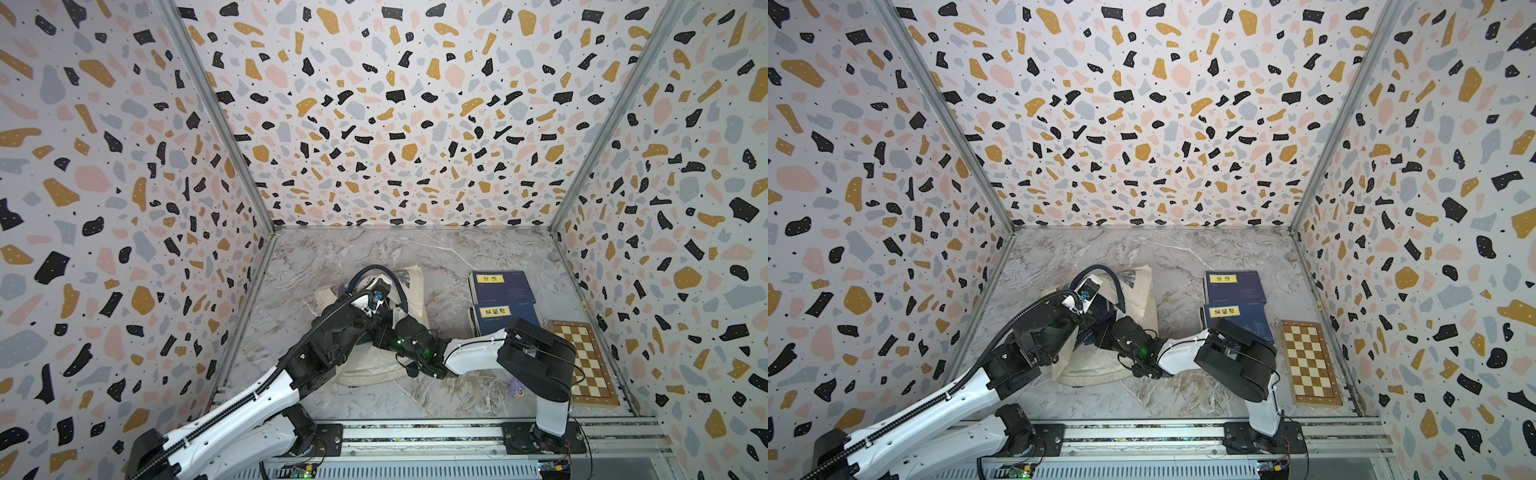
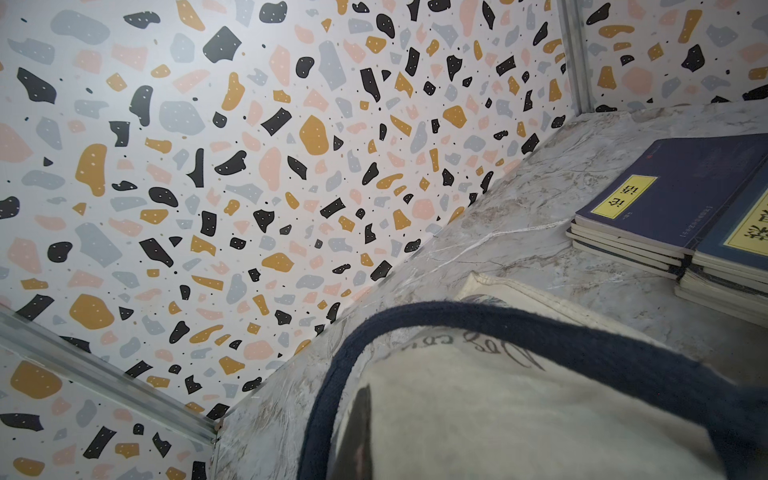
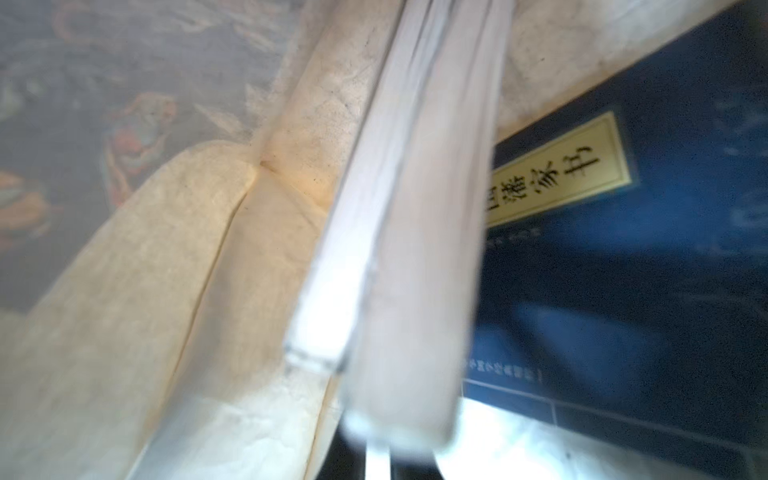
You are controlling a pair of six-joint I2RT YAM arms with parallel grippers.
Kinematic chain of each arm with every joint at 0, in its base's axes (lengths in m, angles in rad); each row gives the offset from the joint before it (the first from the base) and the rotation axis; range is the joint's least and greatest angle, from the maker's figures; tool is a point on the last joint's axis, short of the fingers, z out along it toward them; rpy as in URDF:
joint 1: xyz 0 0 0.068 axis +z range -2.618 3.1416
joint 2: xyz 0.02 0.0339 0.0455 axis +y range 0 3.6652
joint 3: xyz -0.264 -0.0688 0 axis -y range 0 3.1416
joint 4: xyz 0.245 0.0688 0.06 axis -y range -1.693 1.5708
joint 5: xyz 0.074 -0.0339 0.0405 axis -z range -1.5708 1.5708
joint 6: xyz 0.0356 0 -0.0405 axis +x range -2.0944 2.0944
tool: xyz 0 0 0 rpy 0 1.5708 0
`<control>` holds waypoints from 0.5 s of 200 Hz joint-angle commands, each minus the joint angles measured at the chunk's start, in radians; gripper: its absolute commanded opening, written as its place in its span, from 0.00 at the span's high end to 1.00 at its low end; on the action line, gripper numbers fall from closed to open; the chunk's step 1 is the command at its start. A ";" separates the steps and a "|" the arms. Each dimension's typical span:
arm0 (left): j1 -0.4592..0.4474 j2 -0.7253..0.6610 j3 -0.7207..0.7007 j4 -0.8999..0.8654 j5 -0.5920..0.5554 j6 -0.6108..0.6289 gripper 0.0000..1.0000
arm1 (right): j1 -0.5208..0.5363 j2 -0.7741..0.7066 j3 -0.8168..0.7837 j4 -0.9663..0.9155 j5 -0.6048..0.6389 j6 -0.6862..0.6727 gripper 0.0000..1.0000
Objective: Take out the books from the canvas bag
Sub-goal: Pick up the book from the canvas bag.
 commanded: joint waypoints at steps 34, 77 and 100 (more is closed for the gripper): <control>0.040 0.032 0.102 0.041 -0.069 -0.077 1.00 | 0.008 -0.186 -0.068 -0.230 0.026 0.061 1.00; 0.062 0.066 0.137 -0.018 -0.079 -0.115 1.00 | 0.034 -0.226 -0.137 -0.262 0.038 0.106 1.00; 0.067 0.063 0.135 -0.020 -0.070 -0.128 1.00 | 0.036 -0.197 -0.139 -0.240 0.043 0.104 0.89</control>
